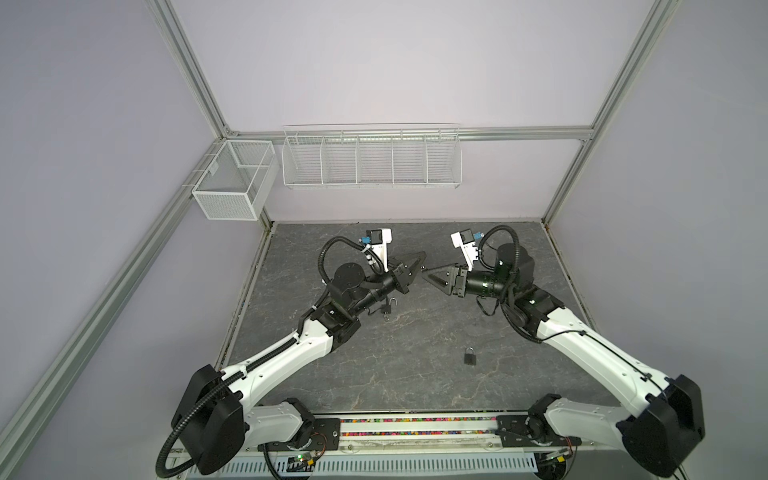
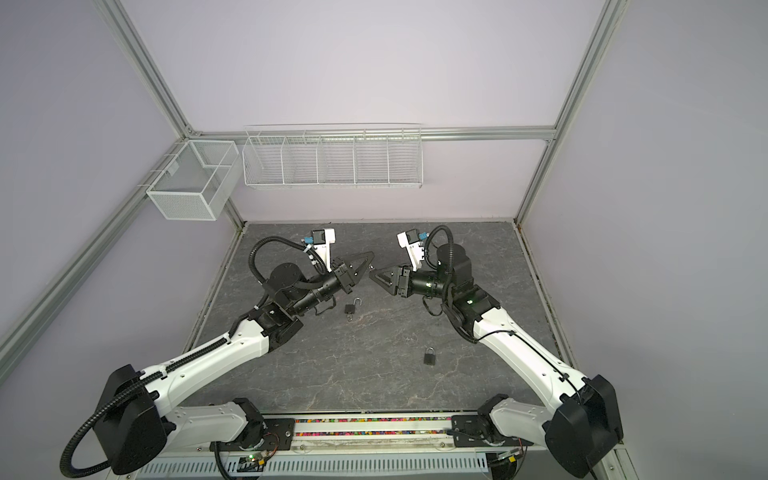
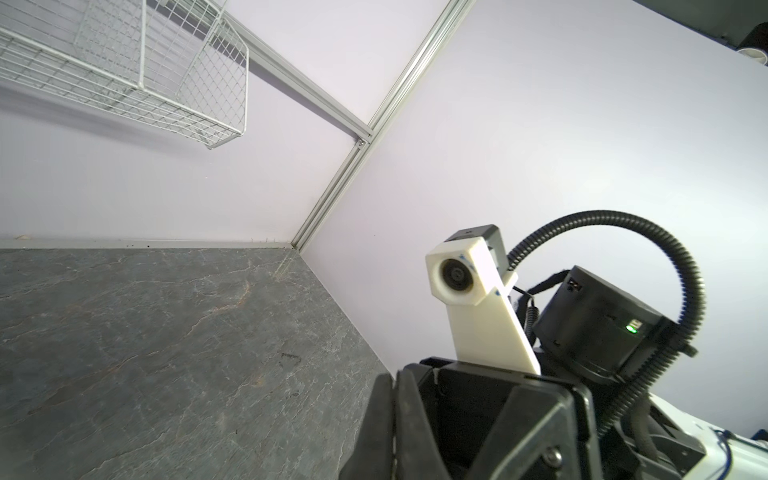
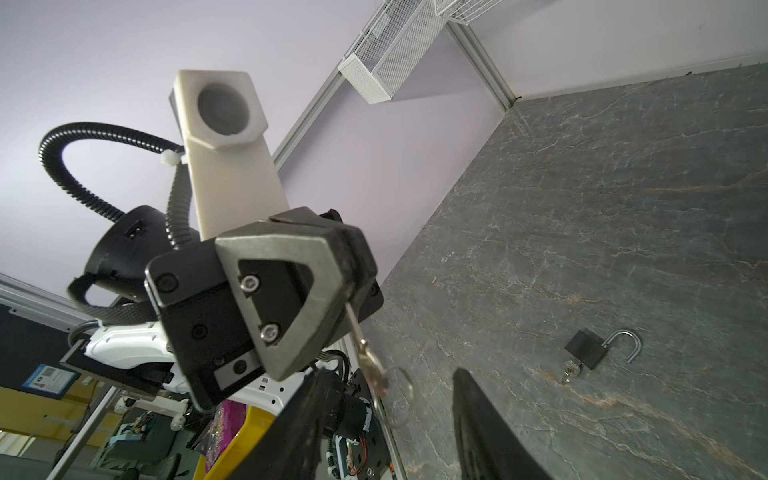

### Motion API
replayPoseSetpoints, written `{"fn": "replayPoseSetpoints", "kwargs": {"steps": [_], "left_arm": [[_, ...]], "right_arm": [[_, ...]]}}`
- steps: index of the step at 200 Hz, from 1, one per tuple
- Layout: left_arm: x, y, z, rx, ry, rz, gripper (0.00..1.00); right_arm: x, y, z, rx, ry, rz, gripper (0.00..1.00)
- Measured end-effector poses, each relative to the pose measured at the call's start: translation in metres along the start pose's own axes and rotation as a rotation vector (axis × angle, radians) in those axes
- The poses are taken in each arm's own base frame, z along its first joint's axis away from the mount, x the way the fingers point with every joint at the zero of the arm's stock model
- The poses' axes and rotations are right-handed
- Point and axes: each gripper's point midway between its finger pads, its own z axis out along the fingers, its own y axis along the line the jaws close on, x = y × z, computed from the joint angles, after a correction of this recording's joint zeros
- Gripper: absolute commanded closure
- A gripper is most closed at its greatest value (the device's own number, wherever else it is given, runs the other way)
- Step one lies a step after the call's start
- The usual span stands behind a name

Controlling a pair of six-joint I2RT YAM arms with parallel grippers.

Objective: Unlock with the key

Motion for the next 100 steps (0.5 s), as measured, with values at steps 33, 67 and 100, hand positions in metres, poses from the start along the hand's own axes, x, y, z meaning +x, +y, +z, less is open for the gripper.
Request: {"fn": "replayPoseSetpoints", "kwargs": {"steps": [33, 67, 100], "left_arm": [[-0.004, -0.004, 0.0, 0.015, -0.012, 0.004, 1.0], [-0.007, -0.007, 0.002, 0.026, -0.019, 0.007, 1.0], [-0.01, -0.009, 0.002, 0.033, -0.027, 0.002, 1.0]], "right_arm": [[-0.009, 0.007, -0.002, -0.052, -0.021, -0.012, 0.59], [-0.009, 0.01, 0.002, -0.088, -0.014, -0.011, 0.65], [-0.007, 0.012, 0.002, -0.103, -0.007, -0.005, 0.69]]}}
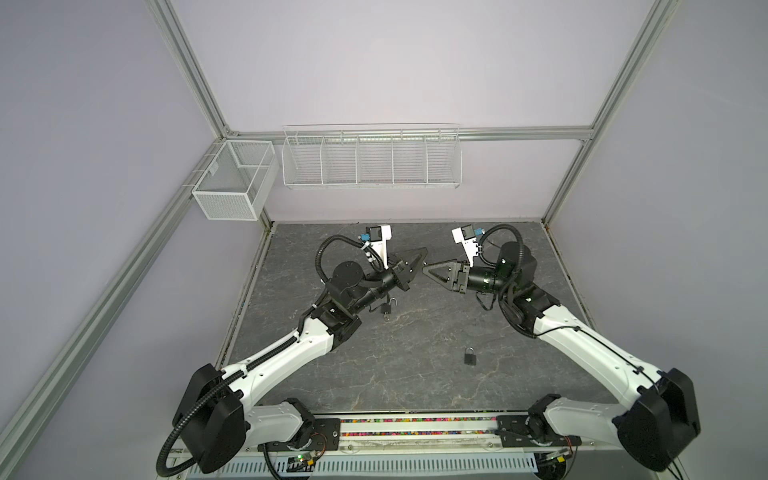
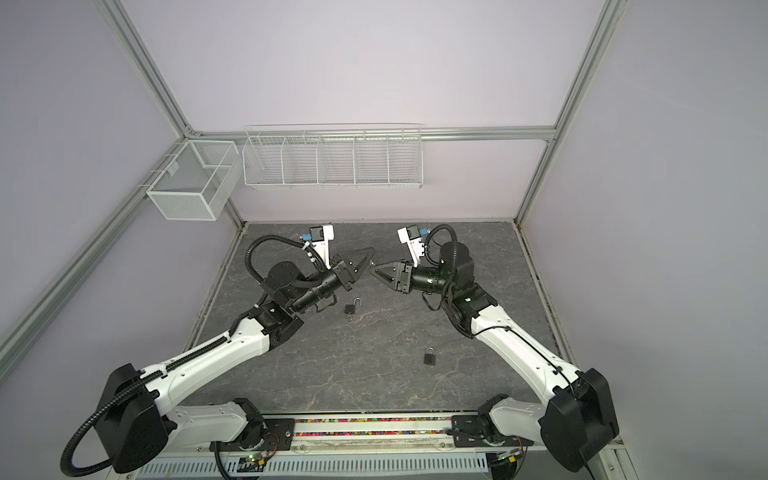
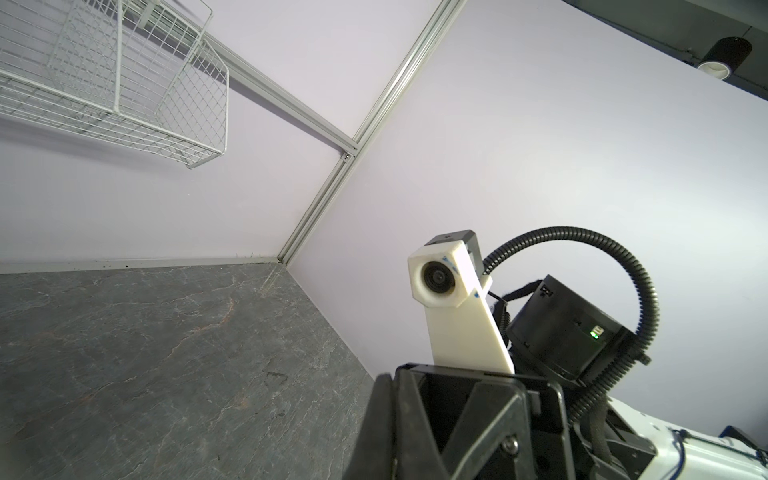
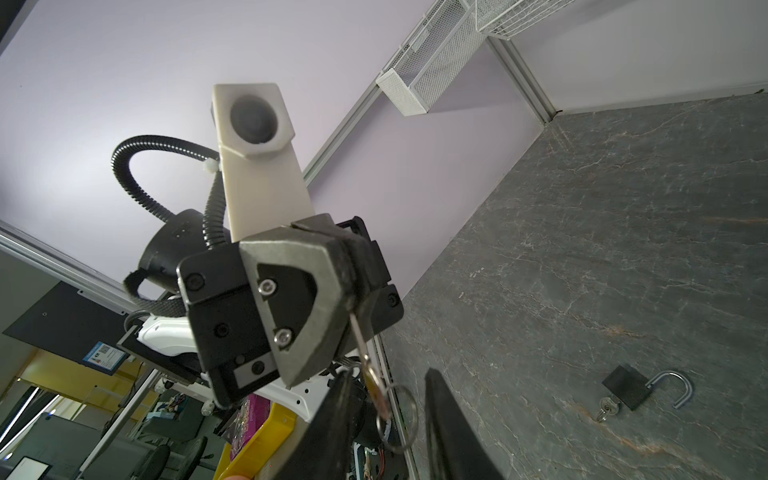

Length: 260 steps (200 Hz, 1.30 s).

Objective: Unlock with the key

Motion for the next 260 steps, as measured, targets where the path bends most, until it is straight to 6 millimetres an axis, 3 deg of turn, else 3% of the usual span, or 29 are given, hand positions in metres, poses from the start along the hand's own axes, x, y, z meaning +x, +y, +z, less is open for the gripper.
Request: {"fn": "replayPoseSetpoints", "kwargs": {"steps": [125, 260], "left_arm": [[0.0004, -0.0018, 0.0002, 0.01, 0.004, -0.017, 1.0], [-0.0019, -0.0003, 0.0002, 0.0, -0.008, -0.012, 1.0]], "right_arm": [[-0.002, 0.004, -0.0003, -0.02, -0.006, 0.007, 0.79], [0.0026, 0.0008, 0.0022, -0.034, 0.012, 0.032, 0.83]]}}
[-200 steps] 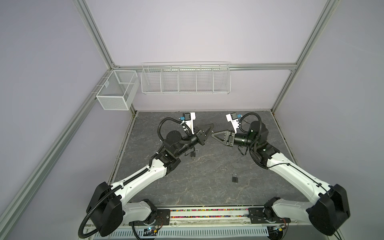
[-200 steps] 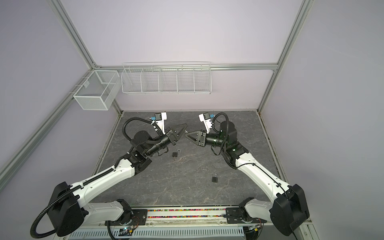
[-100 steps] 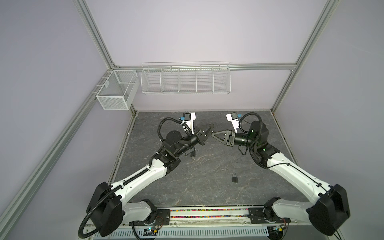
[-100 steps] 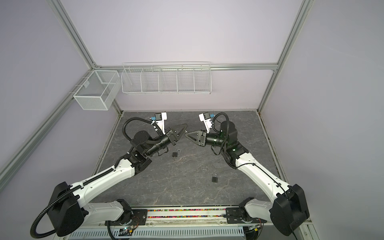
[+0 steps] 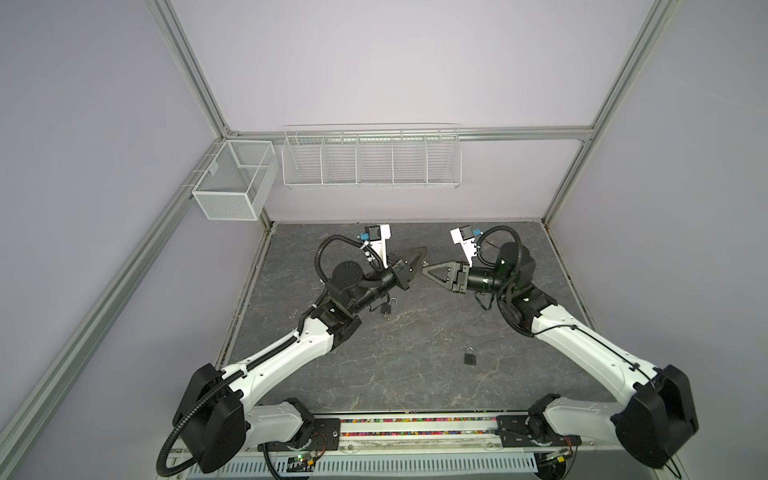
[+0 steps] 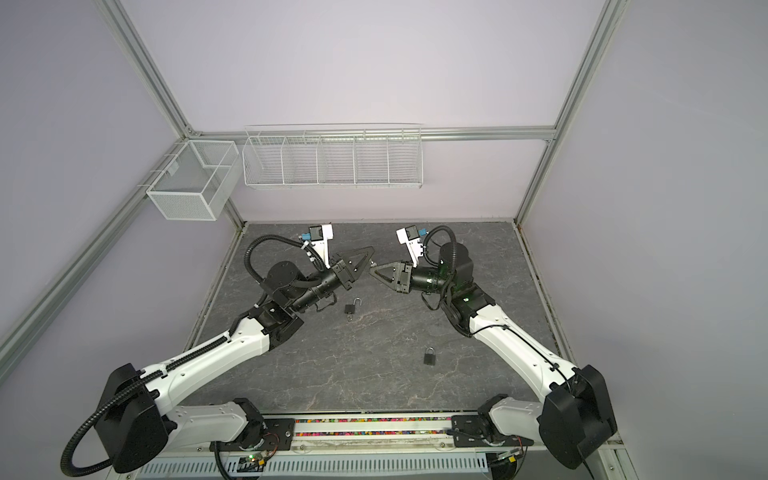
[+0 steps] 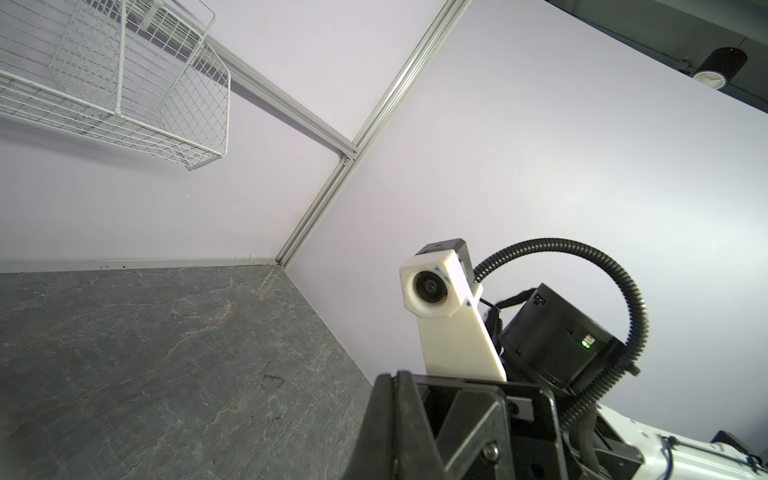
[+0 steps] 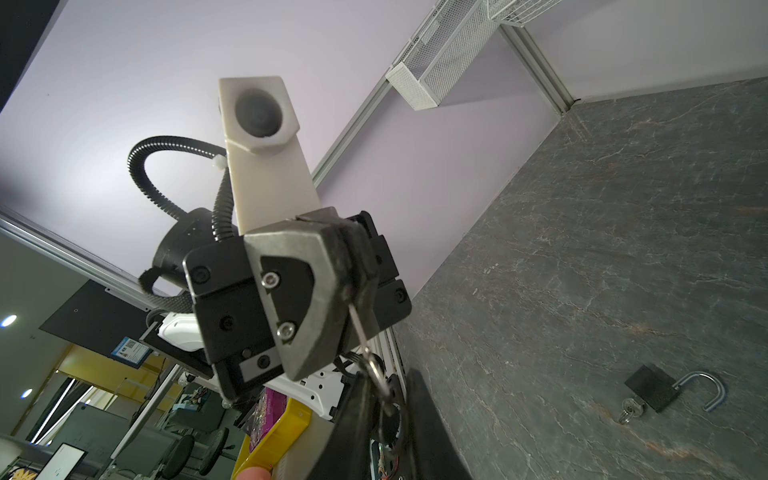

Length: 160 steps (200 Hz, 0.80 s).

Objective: Unlock with the key

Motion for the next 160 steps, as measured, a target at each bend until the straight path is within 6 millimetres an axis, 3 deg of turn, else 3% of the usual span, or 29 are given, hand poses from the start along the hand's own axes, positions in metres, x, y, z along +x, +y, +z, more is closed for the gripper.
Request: {"fn": "replayPoseSetpoints", "kwargs": {"steps": [160], "left_arm": [[-0.0026, -0.0024, 0.0027, 0.012, -0.005, 0.007, 1.0]], "right_arm": [[-0.0032, 0.0026, -0.0028, -0.021, -0.001, -0.001, 0.94]]}}
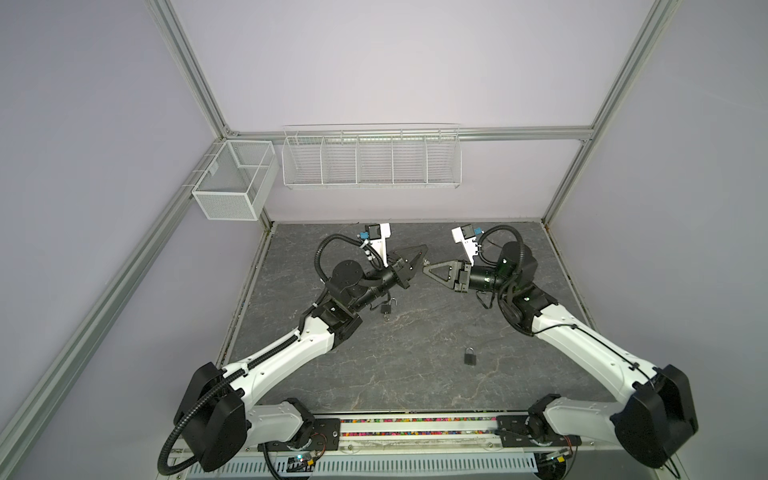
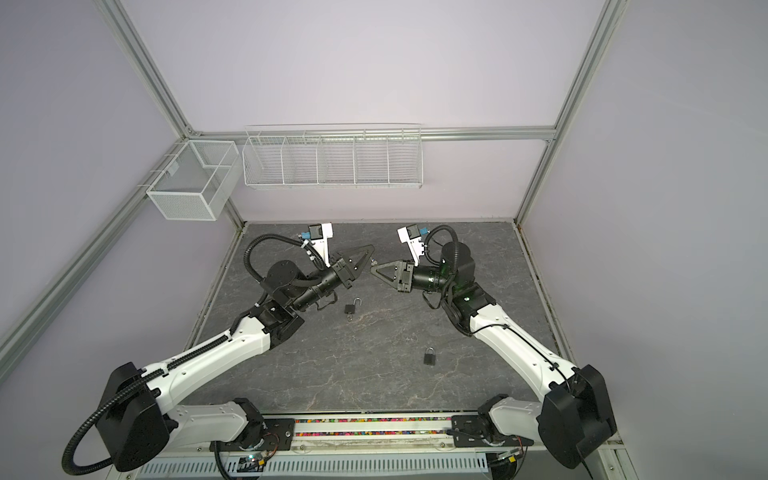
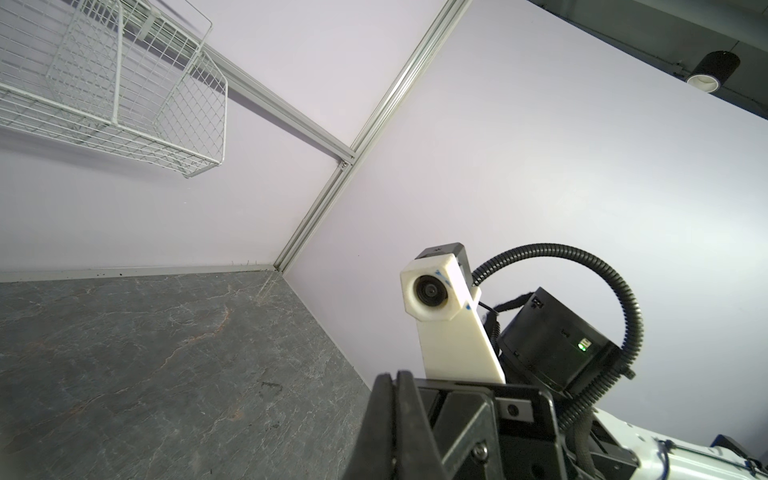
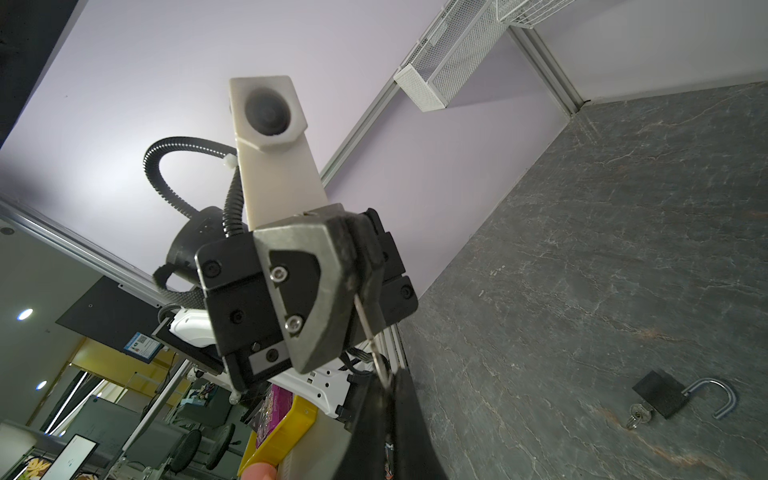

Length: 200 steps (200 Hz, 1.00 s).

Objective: Unlock with the key

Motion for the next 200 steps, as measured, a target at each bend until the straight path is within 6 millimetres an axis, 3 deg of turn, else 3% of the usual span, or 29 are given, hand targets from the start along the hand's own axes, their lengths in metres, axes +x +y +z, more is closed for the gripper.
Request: {"fn": "replayPoseSetpoints", "kwargs": {"steps": [57, 84, 157, 177, 200], "left_arm": [[0.003, 0.0, 0.002, -0.002, 0.021, -0.001, 1.0], [0.004, 0.0, 0.002, 0.0, 0.027, -0.002, 0.94], [-0.006, -0.008, 0.004, 0.016, 0.009, 0.013, 0.53], [-0.009, -0.008, 0.003, 0.007, 0.002, 0.018, 0.45], [-0.013, -0.005, 0.0, -0.033, -0.005, 0.018, 0.42]], "right_arm": [[0.001, -0.002, -0.004, 0.017, 0.004, -0.016, 0.94], [0.002, -0.002, -0.005, 0.023, 0.005, -0.02, 0.94], [-0.001, -0.006, -0.008, 0.037, -0.006, -0.021, 0.94], [-0.002, -0.007, -0.008, 0.042, -0.007, -0.018, 0.94], [-0.003, -0.015, -0.015, 0.077, -0.012, -0.008, 0.94]]}}
